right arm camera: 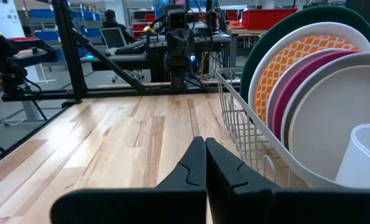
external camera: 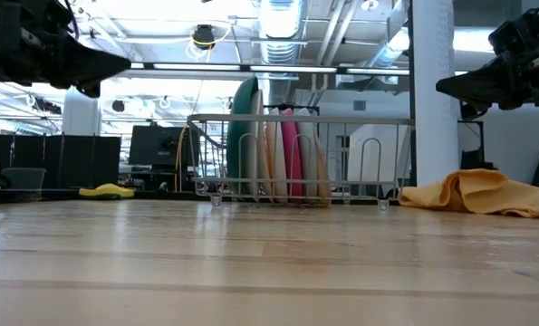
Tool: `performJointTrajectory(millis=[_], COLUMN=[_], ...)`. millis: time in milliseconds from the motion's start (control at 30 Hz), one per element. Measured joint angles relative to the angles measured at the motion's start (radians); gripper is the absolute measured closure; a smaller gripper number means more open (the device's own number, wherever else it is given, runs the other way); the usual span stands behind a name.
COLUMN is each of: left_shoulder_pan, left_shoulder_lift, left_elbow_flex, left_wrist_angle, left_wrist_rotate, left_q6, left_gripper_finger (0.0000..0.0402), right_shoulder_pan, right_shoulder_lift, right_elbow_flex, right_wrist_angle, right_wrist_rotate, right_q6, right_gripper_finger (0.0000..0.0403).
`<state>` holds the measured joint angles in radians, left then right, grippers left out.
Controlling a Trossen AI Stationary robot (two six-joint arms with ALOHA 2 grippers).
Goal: Sort dishes
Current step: Return to Home Position
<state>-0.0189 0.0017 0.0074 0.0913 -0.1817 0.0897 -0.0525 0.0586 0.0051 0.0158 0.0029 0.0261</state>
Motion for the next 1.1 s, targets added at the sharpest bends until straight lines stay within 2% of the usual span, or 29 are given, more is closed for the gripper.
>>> performJointTrajectory(millis=[367,700,1100], left_shoulder_pan=[0.059,0.063,0.063], left_shoulder_lift=[0.001,0.005,0.005], left_elbow_flex=[0.0,0.0,0.0], left_wrist_angle=[-0.046,-0.051,-0.05], left_wrist_rotate=[0.098,0.099,0.097], left_q6=[-0.005,-0.058,-0.043], left_gripper_finger=[0.0401,0.0401,0.0401], right_shoulder_pan=[0.0,0.0,0.0], right_shoulder_lift=[0.0,0.0,0.0], right_elbow_flex=[-0.001,-0.001,-0.001], right_wrist_angle=[0.0,-0.001,-0.001], right_wrist_rotate=[0.0,0.0,-0.001], right_q6=[0.0,0.0,0.001], right_gripper_finger=[0.0403,0.0403,0.0403])
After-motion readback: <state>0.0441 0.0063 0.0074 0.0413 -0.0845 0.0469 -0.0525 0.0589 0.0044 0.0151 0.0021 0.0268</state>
